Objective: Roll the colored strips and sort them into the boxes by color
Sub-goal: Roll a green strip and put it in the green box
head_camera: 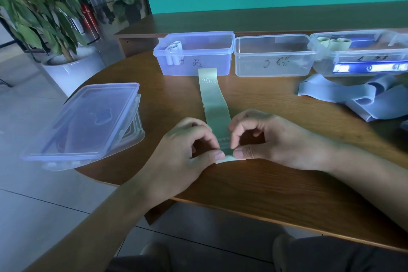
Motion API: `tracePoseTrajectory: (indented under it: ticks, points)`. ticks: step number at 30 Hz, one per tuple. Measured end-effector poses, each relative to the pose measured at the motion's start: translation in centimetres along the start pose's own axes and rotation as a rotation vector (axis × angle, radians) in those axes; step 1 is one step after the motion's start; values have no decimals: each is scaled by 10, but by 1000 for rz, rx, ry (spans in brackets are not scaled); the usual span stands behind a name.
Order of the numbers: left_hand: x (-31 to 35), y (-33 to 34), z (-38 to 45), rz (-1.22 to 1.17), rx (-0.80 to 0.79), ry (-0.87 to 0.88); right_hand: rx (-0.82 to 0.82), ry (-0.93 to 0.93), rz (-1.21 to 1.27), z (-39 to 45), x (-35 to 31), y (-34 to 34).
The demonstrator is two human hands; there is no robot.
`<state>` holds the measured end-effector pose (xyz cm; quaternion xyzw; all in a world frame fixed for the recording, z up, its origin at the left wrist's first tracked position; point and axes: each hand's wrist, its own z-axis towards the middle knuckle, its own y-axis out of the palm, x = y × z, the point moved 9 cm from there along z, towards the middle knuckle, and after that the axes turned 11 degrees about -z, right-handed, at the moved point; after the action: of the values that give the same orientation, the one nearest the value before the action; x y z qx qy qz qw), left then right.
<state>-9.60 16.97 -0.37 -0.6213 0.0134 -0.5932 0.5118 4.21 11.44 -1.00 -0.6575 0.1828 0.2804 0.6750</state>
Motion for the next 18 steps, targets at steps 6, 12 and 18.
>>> tracePoseTrajectory:
  ticks: [6, 12, 18]
  points:
    - [3, 8, -2, -15, -66, 66, -32, -137, -41, -1, -7, 3]
    - [7, 7, -5, 44, -74, 110, -8, -180, -141, -5, -10, 0]
    - [7, 3, -2, 33, -22, 80, 48, -154, -115, 1, -9, -1]
